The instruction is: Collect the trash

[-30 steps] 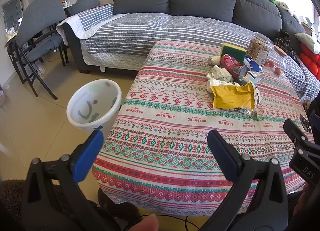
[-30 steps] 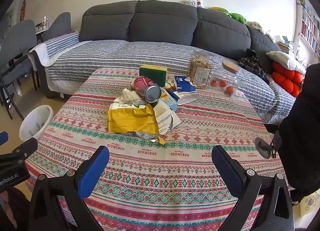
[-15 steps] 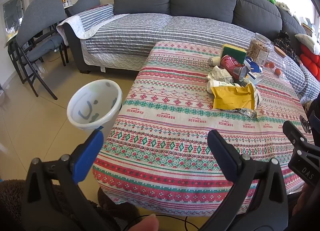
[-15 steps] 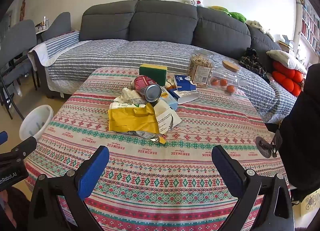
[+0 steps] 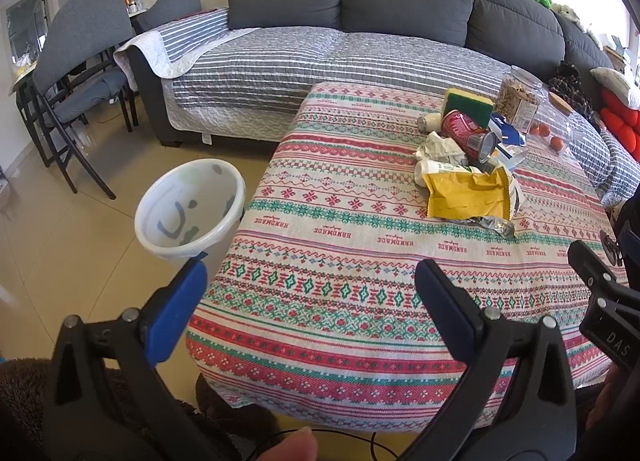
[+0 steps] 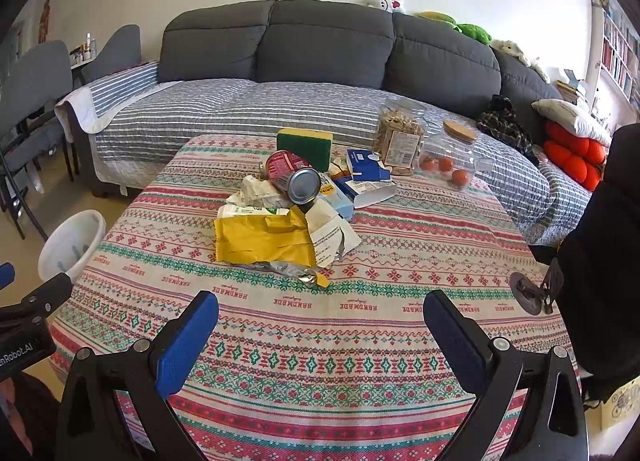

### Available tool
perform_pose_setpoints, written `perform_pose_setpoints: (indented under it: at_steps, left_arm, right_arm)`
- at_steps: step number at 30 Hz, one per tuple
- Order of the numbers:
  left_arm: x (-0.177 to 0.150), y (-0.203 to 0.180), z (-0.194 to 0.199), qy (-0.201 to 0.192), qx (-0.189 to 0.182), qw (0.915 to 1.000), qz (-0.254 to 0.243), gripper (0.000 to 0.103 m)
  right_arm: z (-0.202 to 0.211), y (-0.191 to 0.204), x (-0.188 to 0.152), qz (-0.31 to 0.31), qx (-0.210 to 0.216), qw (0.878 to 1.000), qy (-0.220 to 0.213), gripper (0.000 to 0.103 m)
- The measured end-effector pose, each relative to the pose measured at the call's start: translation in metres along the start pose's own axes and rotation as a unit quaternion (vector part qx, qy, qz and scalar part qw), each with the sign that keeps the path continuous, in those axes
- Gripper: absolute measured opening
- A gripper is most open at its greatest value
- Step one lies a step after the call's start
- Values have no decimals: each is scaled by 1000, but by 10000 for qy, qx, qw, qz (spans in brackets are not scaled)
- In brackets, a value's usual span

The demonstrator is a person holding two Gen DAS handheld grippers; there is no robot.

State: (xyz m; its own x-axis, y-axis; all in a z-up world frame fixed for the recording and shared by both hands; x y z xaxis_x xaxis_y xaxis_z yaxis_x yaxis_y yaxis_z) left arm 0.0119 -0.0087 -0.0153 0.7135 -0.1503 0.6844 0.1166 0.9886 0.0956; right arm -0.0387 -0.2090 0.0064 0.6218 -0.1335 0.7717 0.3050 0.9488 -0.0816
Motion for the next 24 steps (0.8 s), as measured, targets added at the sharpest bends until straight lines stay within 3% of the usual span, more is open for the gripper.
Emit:
perform_pose_setpoints:
  at_steps: [13,17,22,24]
  left_arm:
    - [1,2,4,-78,-20,10000,46,103]
    - [3,2,4,-68,-75,9999,49,103]
    - [16,-9,-4,-81,-495,9983,-283,103]
    - [28,-17,-14,149,-798,9950,-578,103]
  right_arm:
    - [3,3,10,84,69,9999,-34,103]
    - [0,2,16,99,261,9994,191,103]
    - [-13,-9,37,76,473,9972,576,103]
    - [-18,-16,49,105,441,9973,583,103]
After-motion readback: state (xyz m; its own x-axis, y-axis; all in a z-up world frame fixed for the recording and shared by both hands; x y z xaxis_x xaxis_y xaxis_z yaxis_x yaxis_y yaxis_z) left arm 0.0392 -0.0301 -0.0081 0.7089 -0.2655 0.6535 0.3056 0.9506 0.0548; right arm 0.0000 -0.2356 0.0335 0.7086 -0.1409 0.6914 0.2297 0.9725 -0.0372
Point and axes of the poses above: each gripper's, at about its wrist camera, not at the fingertips, and z roughly against the way its jaws point, y to its left, x to its top, the point moved 2 cm from there along -z, roughly the way its jaws point, and after that the axes turned 5 degrees about -z, right-handed, at the moved point
